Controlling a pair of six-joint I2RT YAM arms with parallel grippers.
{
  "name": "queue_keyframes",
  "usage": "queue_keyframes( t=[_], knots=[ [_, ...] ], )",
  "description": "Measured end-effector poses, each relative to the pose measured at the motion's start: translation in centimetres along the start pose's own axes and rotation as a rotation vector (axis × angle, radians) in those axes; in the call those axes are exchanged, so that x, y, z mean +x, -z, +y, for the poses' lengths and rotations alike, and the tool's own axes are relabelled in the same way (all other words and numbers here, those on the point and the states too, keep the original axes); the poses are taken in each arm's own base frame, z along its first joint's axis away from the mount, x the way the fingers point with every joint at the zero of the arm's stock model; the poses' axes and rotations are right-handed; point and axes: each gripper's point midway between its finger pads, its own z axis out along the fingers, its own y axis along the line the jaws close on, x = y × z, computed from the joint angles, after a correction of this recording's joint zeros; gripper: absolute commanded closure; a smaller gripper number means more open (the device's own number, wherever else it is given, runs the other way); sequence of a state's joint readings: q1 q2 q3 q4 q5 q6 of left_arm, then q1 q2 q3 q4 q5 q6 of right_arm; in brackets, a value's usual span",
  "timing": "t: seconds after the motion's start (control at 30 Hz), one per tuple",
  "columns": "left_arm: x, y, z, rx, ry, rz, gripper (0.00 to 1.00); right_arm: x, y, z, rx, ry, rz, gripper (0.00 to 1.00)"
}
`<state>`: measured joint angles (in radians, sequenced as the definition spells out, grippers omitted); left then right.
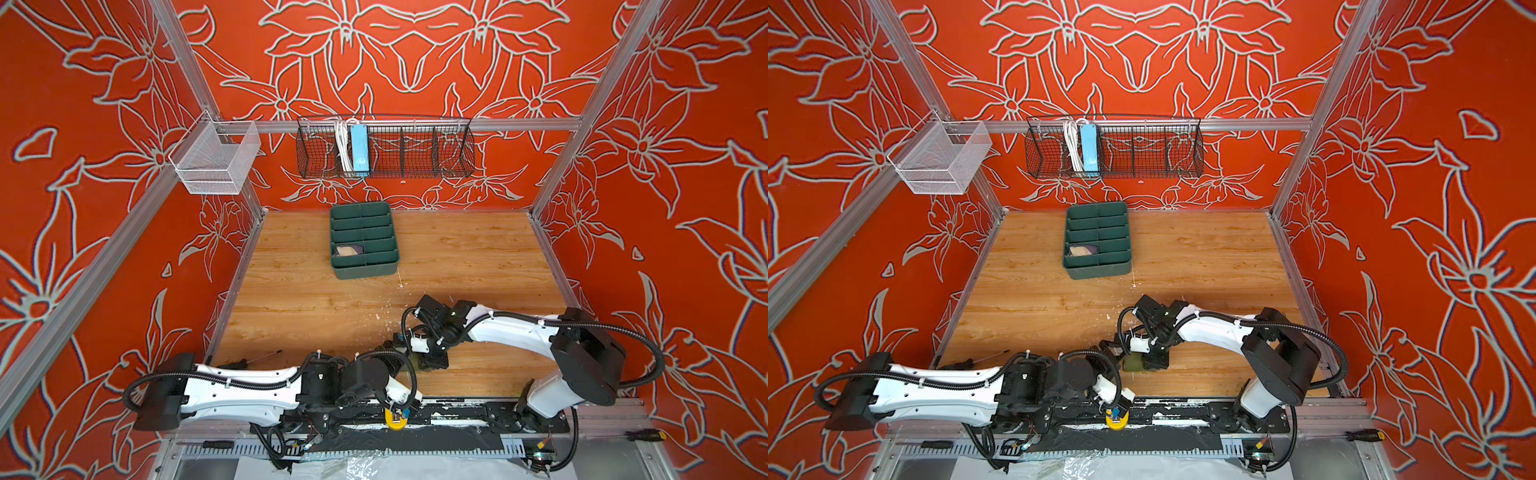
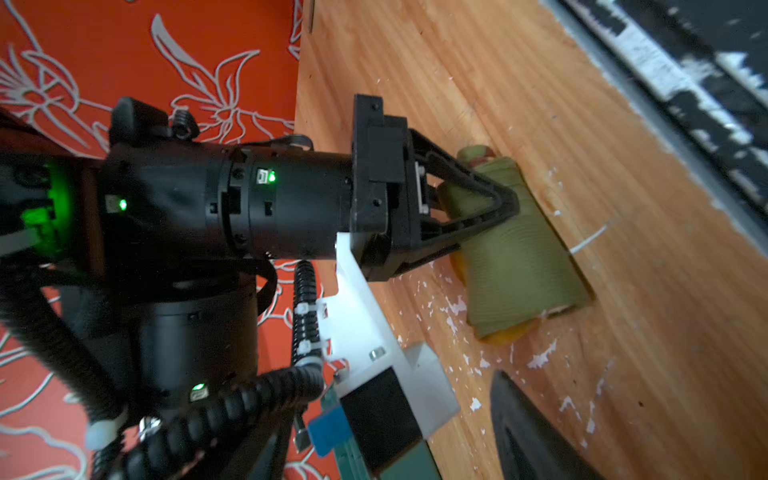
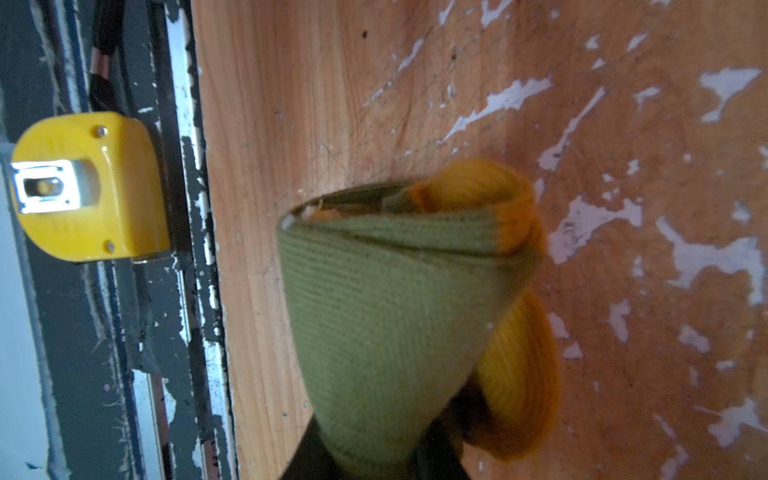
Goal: Roll the socks
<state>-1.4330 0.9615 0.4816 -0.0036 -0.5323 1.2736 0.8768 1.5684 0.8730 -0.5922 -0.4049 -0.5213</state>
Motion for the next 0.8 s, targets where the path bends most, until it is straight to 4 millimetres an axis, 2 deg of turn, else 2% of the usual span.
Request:
queue_keyframes(
  t=[0.1, 0.13, 0.23, 0.3, 0.57, 0.67, 0.8],
  knots=[
    [-0.4, 0.3, 0.2, -0.039, 0.014, 0.018, 0.27, 0.2, 0.1, -0.1, -0.016, -0.022, -0.011, 1.00],
    [-1.0, 0.4, 0.0, -0.039, 0.010, -0.007, 0.27, 0.2, 0.2, -0.3, -0.016, -0.042, -0.016, 1.00],
    [-3.3, 0.2, -1.4, -0.005, -0.030, -0.063, 0.29, 0.2, 0.3, -0.8, -0.026, -0.073, -0.023, 1.00],
    [-3.7, -0.2, -2.3, 0.010, -0.052, -0.057, 0.29, 0.1, 0.2, -0.9, -0.039, -0.087, -0.018, 1.00],
    [-3.3, 0.6, -2.7, 0.006, 0.019, -0.070, 0.27, 0.0, 0.2, -1.0, -0.070, -0.111, 0.003, 1.00],
    [-3.1, -0.3, -3.8, 0.044, 0.060, -0.039, 0.25, 0.0, 0.1, -1.0, -0.078, -0.117, 0.012, 1.00],
    [-2.5, -2.4, -6.3, 0.135, 0.098, 0.053, 0.22, -0.1, 0.1, -1.0, -0.090, -0.125, 0.026, 1.00]
  ],
)
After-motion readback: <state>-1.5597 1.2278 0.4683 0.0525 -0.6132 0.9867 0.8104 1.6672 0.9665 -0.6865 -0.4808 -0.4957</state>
